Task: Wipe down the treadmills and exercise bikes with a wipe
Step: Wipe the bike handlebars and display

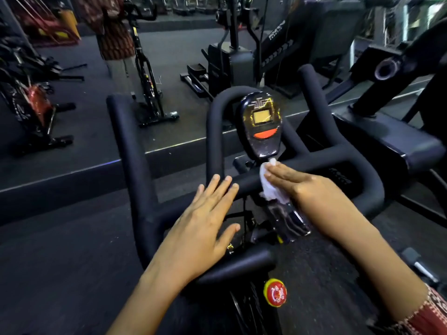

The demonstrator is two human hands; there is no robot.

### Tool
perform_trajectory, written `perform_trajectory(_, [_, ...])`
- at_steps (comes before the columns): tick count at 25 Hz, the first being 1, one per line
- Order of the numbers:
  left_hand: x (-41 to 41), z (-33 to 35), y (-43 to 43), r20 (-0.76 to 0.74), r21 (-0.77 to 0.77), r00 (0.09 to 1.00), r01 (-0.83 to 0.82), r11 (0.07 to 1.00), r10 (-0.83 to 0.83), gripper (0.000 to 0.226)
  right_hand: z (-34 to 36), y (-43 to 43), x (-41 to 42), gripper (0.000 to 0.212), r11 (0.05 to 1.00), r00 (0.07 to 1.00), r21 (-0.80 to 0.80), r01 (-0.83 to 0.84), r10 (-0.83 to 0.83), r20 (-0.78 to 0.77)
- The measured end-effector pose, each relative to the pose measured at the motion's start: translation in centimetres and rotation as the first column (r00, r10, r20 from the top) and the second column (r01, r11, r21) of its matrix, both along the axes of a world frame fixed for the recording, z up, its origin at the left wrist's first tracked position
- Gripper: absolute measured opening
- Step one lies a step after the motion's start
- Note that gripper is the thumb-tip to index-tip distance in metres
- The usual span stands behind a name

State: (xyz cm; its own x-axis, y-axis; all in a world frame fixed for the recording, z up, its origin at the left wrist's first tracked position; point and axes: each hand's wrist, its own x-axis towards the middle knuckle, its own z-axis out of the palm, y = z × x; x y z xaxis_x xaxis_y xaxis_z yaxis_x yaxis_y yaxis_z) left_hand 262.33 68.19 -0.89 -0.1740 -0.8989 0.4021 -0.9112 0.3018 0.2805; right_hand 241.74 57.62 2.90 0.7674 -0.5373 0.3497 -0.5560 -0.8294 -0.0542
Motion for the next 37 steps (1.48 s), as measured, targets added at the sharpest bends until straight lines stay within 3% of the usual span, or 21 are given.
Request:
perform_trajectory(2, [-1.6,-0.1,-1.1,0.019,-0.009,0.999,-0.025,1.0,0.025,0.065,1.1,-0.9,-1.0,0.048,0.998,0.997,-0.013,0.062,-0.061,0.04])
perform_trajectory(7, [-4.5,0.5,-2.9,0.045,-0.062,0.996,-0.079,0.995,0.082,0.056,-0.9,-3.6,-2.9,0.054,0.974,0.977,0.072,-0.215,0.215,0.008])
perform_trajectory(10, [-6.6,2.0,-4.2,0.053,-0.145,0.993,-0.101,0.984,0.11,0.048,0.7,-7.3,-5.6,0.053,0.99,0.981,0.14,-0.032,0.057,-0.185])
perform_trajectory(12, [-8.3,2.7,-5.4,0.086,-0.179,0.989,-0.101,0.979,0.117,0.046,1.2,-8.7,-5.8,0.053,0.989,0.99,0.075,-0.126,0.13,-0.045])
perform_trajectory(14, [-9.6,2.7,-6.5,0.129,-0.171,0.983,-0.111,0.979,0.134,0.048,0.4,-8.4,-5.4,0.055,0.943,0.971,0.234,-0.237,0.239,0.017])
perform_trajectory(18, [-11.3,2.2,-8.0,0.187,-0.144,0.967,-0.144,0.979,0.17,0.049,-2.0,-10.2,-6.4,0.045,0.905,0.938,0.246,-0.347,0.339,0.077])
perform_trajectory(20, [-12.1,2.1,-8.6,0.211,-0.143,0.962,-0.143,0.979,0.172,0.049,-2.3,-11.9,-8.1,0.046,0.93,0.95,0.202,-0.307,0.288,0.12])
perform_trajectory(25, [-13.5,2.8,-10.9,0.253,-0.133,0.948,-0.162,0.978,0.192,0.053,-0.2,-15.0,-11.1,0.037,0.963,0.976,0.268,-0.016,-0.043,0.214])
perform_trajectory(29, [-14.0,2.5,-12.3,0.312,-0.114,0.932,-0.155,0.981,0.183,0.056,-1.6,-13.0,-8.6,0.053,0.957,0.98,0.21,-0.199,0.191,0.058])
perform_trajectory(31, [-14.2,2.2,-12.9,0.336,-0.117,0.925,-0.147,0.982,0.178,0.056,-2.2,-14.1,-10.0,0.048,0.95,0.976,0.223,-0.217,0.213,0.041])
perform_trajectory(35, [-15.8,1.5,-14.2,0.373,-0.1,0.91,-0.157,0.983,0.183,0.056,-2.1,-16.0,-13.8,0.043,0.923,0.988,0.379,-0.066,0.007,0.155])
perform_trajectory(37, [-16.4,1.3,-14.8,0.371,-0.095,0.91,-0.163,0.982,0.187,0.057,-2.4,-15.7,-14.4,0.035,0.93,0.977,0.366,0.038,-0.111,0.182])
